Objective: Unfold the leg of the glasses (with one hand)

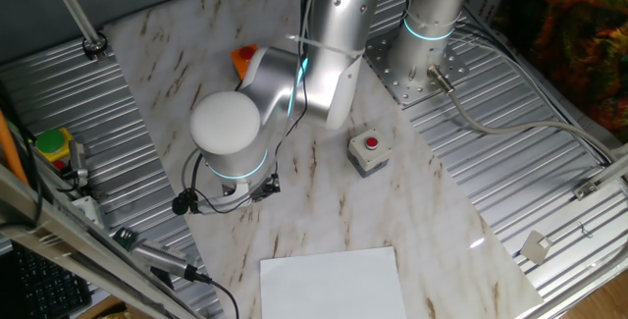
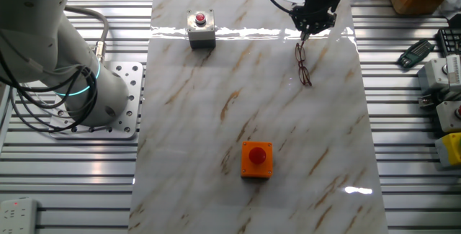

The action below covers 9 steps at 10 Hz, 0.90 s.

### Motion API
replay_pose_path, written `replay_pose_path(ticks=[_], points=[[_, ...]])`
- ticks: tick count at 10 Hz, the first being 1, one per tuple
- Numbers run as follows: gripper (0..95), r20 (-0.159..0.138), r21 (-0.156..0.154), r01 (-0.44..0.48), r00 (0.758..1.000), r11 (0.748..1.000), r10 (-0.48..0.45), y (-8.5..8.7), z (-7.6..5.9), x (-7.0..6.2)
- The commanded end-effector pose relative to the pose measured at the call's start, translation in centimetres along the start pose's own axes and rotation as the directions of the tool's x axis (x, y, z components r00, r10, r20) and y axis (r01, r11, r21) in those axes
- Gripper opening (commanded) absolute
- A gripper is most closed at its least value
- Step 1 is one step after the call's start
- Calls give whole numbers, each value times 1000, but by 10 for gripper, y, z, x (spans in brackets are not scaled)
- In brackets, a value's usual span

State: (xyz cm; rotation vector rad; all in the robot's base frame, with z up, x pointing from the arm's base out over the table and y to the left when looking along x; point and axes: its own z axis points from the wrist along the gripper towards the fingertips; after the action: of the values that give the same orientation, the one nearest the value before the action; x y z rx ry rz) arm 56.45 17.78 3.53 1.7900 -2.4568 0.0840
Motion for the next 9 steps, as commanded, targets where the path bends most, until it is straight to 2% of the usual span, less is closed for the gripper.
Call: replay_pose_path(ticks=[1, 3, 4, 9], points=[[0, -2, 1, 1, 1000, 1000, -1, -1, 1, -1], [0, 0, 4, 8, 1000, 1000, -8, -1, 1, -1], [190, 1, 5, 9, 1000, 1000, -9, -1, 1, -1], [190, 3, 11, 10, 1000, 1000, -10, -2, 2, -2]])
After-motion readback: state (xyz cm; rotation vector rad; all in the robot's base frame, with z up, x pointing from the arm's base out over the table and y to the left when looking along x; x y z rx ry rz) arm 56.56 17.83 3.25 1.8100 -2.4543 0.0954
